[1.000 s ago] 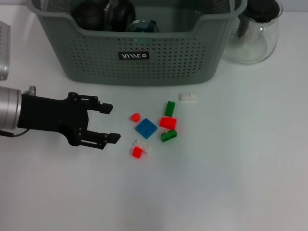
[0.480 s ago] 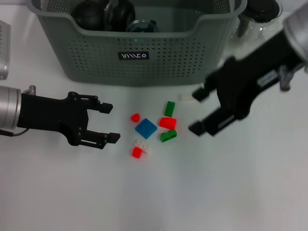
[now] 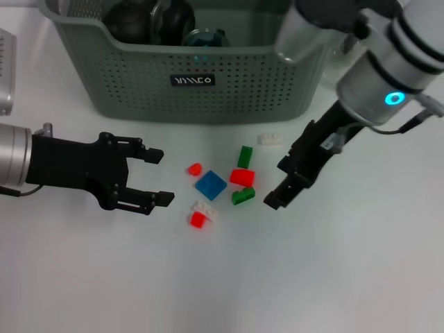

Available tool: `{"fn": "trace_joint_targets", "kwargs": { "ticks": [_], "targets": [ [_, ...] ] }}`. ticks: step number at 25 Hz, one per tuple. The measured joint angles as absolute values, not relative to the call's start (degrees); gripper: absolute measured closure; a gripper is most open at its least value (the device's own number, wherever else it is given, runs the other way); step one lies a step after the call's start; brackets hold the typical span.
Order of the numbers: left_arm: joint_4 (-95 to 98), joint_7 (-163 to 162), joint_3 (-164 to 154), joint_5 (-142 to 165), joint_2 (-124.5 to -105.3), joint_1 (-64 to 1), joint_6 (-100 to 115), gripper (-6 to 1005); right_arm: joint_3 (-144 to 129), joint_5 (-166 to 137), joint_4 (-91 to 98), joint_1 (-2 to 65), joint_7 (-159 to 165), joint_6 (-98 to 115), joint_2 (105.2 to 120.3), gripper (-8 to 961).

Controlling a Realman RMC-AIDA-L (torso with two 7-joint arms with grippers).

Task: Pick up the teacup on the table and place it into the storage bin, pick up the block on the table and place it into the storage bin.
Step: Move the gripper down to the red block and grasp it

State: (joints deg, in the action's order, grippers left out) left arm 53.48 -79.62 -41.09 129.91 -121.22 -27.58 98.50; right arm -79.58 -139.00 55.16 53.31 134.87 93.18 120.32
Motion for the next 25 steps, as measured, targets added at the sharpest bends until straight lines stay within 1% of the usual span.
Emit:
{"fn": "trace_joint_targets", "kwargs": {
  "ticks": [8, 11, 25],
  "targets": [
    [53.35, -79.48, -41.14, 129.9, -121.37, -27.44, 98.14, 202, -85.39, -139.06, 47.34, 57.37, 144.16, 82.29, 120.43, 145],
    [53.35, -79.47, -41.13, 129.9, -121.37, -27.39, 98.22, 203, -87.86, -139.02, 44.53, 58.78, 148.17, 78.15, 120.71, 146],
    [53.35, -79.36, -41.13, 129.73, -121.42, -27.4, 98.31, 202, -96.35, -133.89, 40.67, 59.91, 152.97, 69.44, 121.03, 145]
  ]
}}
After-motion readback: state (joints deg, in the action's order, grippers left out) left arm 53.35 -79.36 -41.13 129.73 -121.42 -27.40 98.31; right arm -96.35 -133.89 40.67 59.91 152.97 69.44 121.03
